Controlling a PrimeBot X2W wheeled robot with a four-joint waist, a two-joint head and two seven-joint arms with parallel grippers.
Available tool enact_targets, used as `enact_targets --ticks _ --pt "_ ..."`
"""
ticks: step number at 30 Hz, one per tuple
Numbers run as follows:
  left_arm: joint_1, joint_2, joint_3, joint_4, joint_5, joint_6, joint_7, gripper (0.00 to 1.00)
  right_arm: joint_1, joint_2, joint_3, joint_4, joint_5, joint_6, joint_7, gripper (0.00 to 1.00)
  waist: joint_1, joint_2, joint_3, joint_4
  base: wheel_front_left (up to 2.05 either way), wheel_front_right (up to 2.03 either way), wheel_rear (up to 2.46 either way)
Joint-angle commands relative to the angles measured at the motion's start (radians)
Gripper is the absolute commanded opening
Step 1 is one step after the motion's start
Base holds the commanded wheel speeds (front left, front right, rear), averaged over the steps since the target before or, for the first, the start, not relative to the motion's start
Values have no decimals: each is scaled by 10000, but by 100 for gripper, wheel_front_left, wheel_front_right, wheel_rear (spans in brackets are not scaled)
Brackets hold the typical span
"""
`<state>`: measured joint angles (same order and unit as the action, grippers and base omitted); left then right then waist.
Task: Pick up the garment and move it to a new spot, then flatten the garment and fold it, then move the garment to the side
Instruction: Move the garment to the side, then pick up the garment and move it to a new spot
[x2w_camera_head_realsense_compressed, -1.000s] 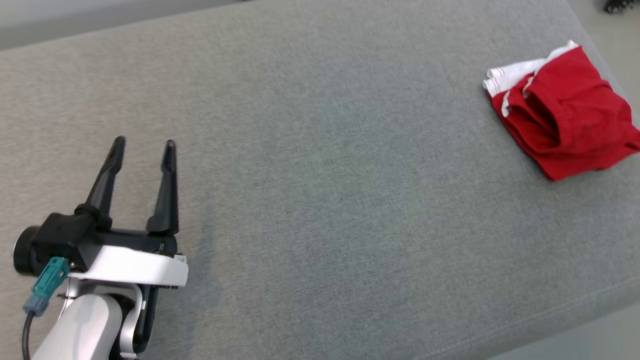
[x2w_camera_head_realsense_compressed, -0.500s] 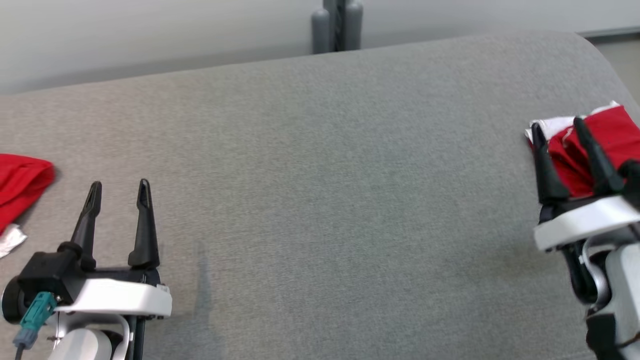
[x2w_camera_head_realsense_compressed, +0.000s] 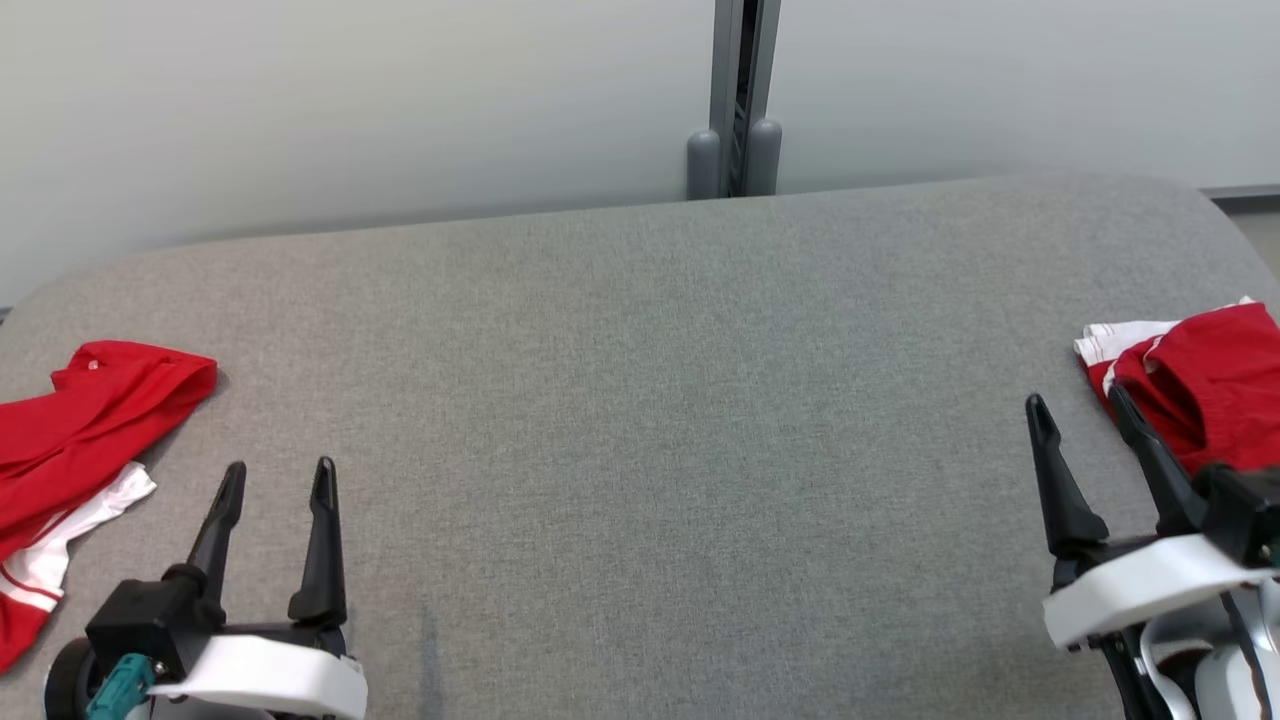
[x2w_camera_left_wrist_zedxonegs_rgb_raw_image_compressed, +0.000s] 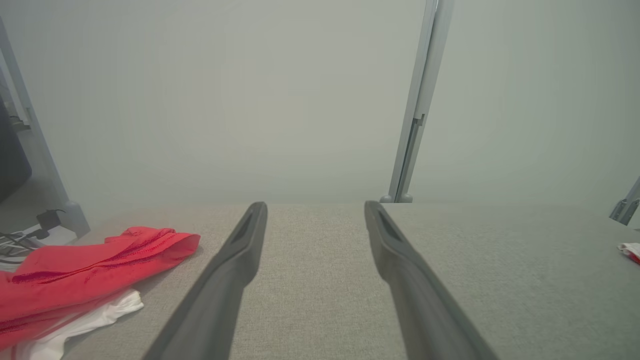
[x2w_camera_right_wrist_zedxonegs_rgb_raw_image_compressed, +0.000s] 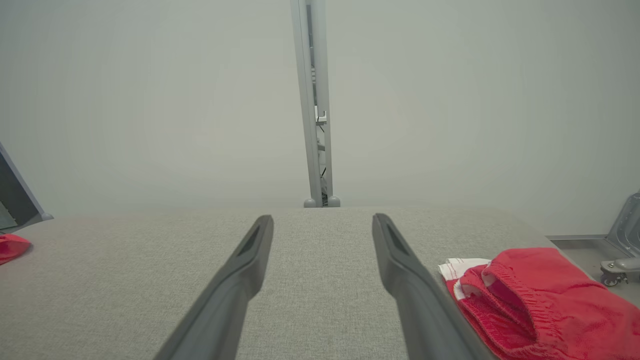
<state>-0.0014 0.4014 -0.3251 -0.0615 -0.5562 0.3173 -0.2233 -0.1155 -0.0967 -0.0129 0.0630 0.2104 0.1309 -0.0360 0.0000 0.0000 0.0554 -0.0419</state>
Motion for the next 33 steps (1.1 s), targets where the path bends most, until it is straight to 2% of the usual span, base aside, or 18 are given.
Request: enact_targets --ticks 1,13,33 --pt "139 25 -22 -7 -31 55 23 100 280 -3 -108 -180 -80 -3 96 100 0 0 -177 23 0 0 0" --pt "755 106 -192 -175 -91 226 231 100 1494 222 -413 -1095 -211 -3 665 100 0 0 -687 64 0 0 0" --pt "783 200 -255 -383 -114 384 394 100 1832 399 -573 -1523 -284 -3 834 100 0 0 -641 117 0 0 0"
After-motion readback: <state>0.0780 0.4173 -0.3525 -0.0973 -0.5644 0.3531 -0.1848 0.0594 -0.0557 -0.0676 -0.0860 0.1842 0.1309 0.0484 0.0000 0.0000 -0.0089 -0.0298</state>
